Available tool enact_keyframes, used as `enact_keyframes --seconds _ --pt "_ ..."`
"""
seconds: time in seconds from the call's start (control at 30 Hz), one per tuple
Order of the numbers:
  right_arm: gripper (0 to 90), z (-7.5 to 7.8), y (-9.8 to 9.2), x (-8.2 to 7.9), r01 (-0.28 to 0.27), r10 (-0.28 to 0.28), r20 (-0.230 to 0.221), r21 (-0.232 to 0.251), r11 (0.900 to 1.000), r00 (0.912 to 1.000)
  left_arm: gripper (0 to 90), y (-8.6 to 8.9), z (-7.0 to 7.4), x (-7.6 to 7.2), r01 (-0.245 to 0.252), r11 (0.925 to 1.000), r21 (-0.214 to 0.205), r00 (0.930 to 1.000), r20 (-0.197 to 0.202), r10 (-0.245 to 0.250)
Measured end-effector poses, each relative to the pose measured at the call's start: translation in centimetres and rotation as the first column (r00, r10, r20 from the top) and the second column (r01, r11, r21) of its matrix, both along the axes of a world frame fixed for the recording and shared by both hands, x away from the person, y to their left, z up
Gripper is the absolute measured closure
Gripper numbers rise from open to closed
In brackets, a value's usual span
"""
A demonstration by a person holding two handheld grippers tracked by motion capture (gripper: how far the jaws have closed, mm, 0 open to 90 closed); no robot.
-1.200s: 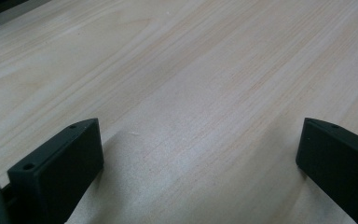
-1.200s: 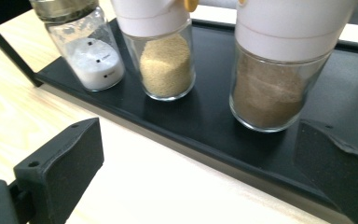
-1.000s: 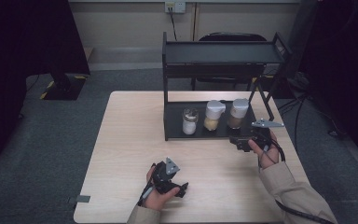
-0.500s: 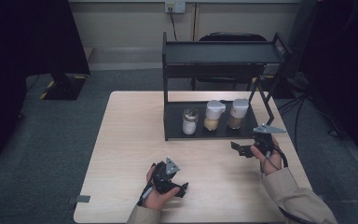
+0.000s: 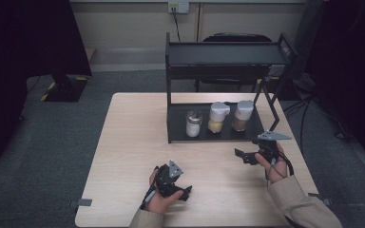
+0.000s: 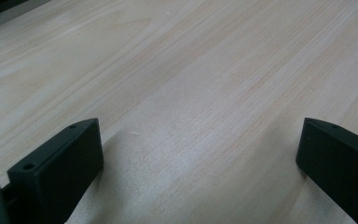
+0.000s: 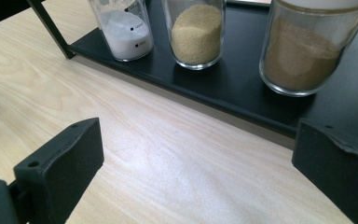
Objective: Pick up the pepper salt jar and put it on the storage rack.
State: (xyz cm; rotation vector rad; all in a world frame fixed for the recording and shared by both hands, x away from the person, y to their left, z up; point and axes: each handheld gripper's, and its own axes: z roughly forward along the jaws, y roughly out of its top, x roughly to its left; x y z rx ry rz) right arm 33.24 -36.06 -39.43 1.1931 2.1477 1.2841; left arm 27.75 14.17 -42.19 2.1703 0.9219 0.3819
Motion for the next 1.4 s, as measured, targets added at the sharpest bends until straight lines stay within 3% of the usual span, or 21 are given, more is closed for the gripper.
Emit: enact_keyframes --seconds 0.8,1.4 --pt "1.2 -0.6 -1.0 -1.8 -0.009 0.009 -0.020 0.012 0.9999 0.9998 0.0 0.0 0.0 0.0 0.001 1.0000 0.001 1.0000 0.001 -0.001" --pt "1.2 -0.8 -1.7 -3.0 -0.008 0.008 -0.008 -0.010 0.9999 0.9999 0.0 0.0 0.0 0.0 0.000 1.0000 0.000 1.0000 0.000 0.000"
